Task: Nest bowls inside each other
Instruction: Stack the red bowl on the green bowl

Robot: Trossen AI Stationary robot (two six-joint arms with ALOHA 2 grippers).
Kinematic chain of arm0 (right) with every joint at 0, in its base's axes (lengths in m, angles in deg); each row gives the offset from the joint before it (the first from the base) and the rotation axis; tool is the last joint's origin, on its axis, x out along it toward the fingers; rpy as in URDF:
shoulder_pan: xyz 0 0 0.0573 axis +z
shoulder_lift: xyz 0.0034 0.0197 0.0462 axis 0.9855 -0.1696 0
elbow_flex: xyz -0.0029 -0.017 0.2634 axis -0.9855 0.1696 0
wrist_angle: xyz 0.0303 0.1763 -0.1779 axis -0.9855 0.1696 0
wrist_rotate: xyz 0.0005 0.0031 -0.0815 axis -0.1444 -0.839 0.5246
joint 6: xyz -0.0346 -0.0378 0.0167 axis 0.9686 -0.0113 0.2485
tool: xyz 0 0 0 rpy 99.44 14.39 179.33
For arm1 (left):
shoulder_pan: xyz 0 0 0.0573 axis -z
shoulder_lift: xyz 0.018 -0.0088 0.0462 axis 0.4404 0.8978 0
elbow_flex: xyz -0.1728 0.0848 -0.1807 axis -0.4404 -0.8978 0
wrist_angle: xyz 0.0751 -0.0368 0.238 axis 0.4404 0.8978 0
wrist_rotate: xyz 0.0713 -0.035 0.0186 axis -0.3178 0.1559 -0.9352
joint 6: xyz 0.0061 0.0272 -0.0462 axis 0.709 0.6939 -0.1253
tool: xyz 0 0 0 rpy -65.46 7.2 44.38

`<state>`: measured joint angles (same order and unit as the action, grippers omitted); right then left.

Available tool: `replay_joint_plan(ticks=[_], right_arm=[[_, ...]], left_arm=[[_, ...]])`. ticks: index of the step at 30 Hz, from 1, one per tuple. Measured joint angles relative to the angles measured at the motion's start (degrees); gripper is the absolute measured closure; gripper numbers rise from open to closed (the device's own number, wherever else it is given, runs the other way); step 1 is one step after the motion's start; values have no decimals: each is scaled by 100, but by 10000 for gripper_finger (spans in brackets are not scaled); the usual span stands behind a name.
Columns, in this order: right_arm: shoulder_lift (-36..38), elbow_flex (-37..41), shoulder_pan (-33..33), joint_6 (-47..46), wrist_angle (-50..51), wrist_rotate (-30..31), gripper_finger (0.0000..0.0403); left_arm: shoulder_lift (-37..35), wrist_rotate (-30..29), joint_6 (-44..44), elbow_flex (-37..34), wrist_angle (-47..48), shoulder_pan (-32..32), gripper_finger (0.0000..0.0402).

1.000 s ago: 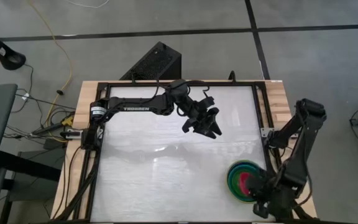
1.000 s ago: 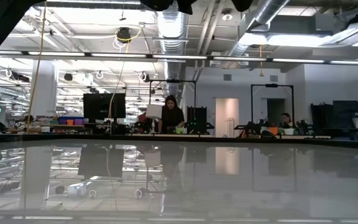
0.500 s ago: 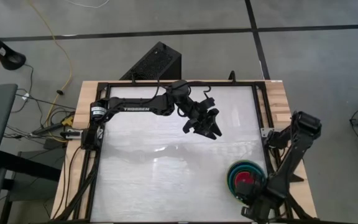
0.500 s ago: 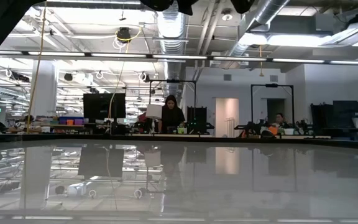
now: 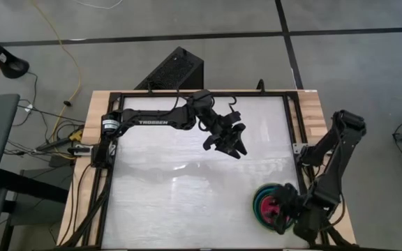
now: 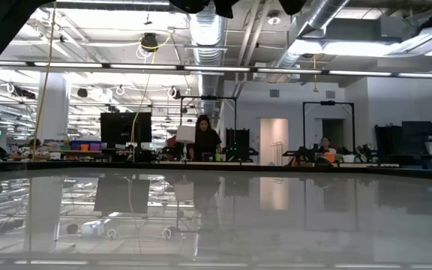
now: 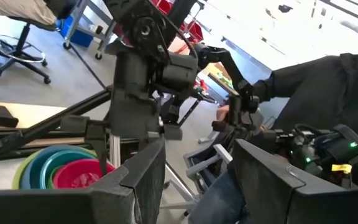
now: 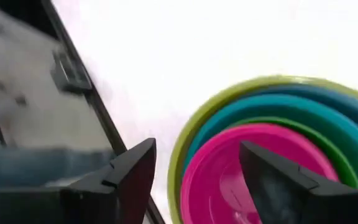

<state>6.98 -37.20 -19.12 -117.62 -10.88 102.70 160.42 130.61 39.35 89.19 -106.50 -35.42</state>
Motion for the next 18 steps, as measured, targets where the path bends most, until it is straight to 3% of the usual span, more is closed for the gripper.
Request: replay_joint_plan(ticks=[3, 5, 11, 13, 18], right_arm=[[177, 0, 91, -632, 562, 367, 158], [230, 0, 97, -1039, 1070, 333, 194], [199, 0, 277, -1888, 1927, 234, 369], [142, 0, 323, -2108, 2066, 202, 383], [-68, 30, 331, -2513, 2228, -97, 367]], left_arm=[[0, 54, 9, 0, -4, -40, 225], [0, 114, 7, 0, -2, -52, 225], [0, 216, 3, 0, -6, -55, 225], [0, 248, 1, 0, -3, -52, 225], [0, 250, 7, 0, -6, -53, 225]])
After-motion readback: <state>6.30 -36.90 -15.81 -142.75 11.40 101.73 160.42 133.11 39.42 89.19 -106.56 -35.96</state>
